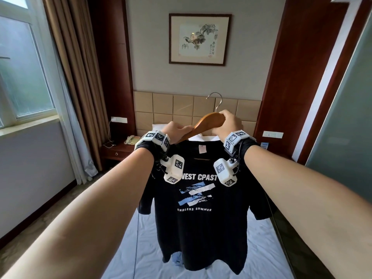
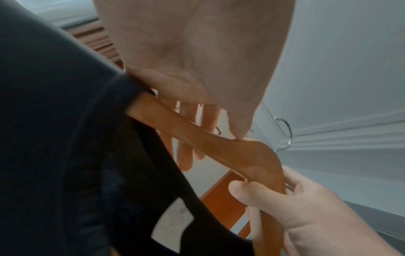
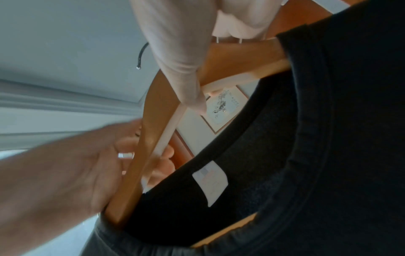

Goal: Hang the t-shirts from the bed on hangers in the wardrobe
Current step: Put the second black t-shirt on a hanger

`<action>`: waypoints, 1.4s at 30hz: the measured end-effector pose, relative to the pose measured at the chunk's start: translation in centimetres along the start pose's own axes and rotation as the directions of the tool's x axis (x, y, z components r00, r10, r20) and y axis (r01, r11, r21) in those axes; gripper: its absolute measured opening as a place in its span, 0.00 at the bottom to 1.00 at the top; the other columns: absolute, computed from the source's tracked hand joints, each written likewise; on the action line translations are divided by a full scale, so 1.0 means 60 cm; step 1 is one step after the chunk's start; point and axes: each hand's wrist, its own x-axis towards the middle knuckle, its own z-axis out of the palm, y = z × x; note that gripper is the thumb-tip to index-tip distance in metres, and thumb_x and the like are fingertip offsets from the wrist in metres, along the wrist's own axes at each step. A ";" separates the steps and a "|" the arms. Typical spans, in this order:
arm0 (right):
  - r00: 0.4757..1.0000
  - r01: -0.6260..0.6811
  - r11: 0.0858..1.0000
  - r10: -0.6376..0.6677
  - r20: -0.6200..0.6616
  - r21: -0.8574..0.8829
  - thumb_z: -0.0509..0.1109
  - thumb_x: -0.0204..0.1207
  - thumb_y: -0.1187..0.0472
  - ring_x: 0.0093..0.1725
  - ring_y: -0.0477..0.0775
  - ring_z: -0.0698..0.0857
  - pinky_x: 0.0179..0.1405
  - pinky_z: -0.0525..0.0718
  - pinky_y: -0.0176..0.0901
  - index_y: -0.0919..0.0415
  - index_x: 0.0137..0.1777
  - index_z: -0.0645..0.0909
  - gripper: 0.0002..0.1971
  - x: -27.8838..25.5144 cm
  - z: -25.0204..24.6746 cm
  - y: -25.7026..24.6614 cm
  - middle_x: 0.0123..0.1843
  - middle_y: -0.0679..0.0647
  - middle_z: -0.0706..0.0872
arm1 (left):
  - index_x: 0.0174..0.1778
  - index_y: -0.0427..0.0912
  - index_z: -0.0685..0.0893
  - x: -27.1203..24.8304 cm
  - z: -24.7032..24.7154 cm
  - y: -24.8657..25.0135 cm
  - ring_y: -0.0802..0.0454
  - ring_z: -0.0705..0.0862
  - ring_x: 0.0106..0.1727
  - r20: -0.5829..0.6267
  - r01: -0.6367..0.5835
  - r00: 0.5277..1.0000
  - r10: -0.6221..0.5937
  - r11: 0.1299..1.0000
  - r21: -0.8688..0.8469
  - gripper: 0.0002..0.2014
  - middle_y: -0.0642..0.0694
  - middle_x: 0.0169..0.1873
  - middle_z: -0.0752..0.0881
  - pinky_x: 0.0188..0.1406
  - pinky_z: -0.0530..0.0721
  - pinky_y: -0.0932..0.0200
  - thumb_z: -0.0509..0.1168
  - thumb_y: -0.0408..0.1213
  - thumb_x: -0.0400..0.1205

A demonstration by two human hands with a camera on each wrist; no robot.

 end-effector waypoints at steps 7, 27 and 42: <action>0.987 0.121 0.986 -0.107 0.123 -0.112 0.81 0.64 0.54 0.43 0.55 0.86 0.39 0.77 0.39 0.50 0.50 0.83 0.15 -0.012 0.013 -0.024 0.39 0.47 0.87 | 0.42 0.43 0.90 -0.005 0.021 0.068 0.49 0.87 0.28 0.020 -0.085 0.996 0.090 0.978 -0.188 0.32 0.44 0.31 0.91 0.27 0.81 0.62 0.64 0.73 0.72; 0.917 -0.172 0.980 0.124 0.380 0.097 0.68 0.84 0.50 0.57 0.53 0.85 0.53 0.76 0.37 0.58 0.62 0.88 0.15 -0.025 -0.058 0.085 0.51 0.50 0.87 | 0.25 0.42 0.86 -0.026 0.016 0.046 0.49 0.84 0.22 -0.361 0.011 0.931 -0.055 0.992 -0.124 0.32 0.49 0.16 0.84 0.40 0.89 0.51 0.61 0.72 0.65; 0.916 -0.319 0.947 0.296 0.270 0.044 0.66 0.84 0.50 0.45 0.54 0.84 0.40 0.78 0.41 0.58 0.45 0.89 0.15 -0.042 -0.089 0.113 0.44 0.53 0.89 | 0.30 0.39 0.86 -0.050 0.003 0.075 0.49 0.82 0.25 -0.436 -0.027 0.899 -0.040 0.989 -0.146 0.31 0.49 0.18 0.83 0.37 0.87 0.53 0.63 0.69 0.66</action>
